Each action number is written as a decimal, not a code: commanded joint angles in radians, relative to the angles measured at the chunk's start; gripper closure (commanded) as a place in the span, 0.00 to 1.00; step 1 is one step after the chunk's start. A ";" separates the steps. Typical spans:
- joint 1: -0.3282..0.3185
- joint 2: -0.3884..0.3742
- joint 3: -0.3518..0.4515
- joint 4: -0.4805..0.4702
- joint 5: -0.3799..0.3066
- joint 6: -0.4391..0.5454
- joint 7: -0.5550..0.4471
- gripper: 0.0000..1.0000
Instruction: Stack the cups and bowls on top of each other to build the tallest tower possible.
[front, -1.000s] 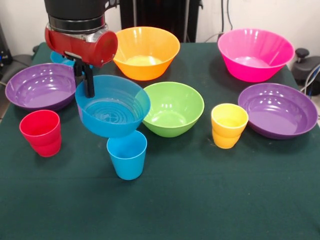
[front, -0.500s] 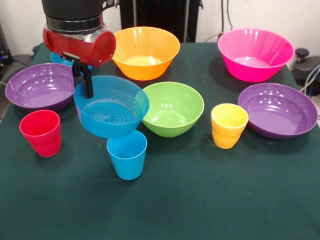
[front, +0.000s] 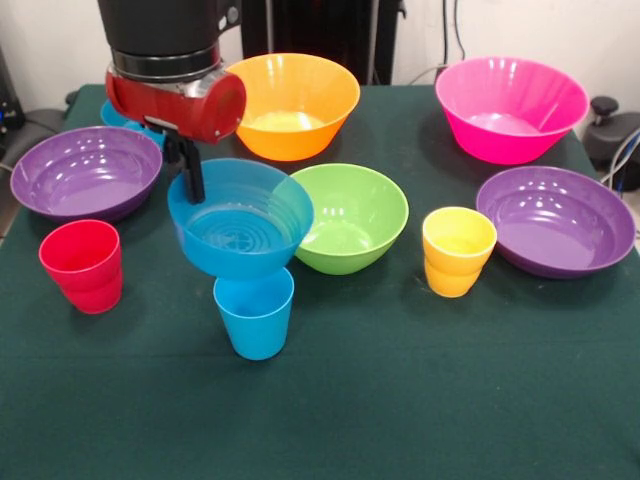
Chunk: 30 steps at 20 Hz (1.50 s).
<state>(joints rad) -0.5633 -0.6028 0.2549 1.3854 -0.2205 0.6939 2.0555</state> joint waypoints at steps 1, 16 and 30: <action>-0.001 0.077 0.079 0.083 -0.083 -0.067 -0.134 1.00; 0.018 0.145 0.087 -0.023 -0.090 -0.059 -0.159 1.00; 0.004 0.182 0.099 -0.073 -0.097 -0.057 -0.193 1.00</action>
<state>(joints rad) -0.5618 -0.4670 0.2781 1.3423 -0.2198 0.6433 2.0555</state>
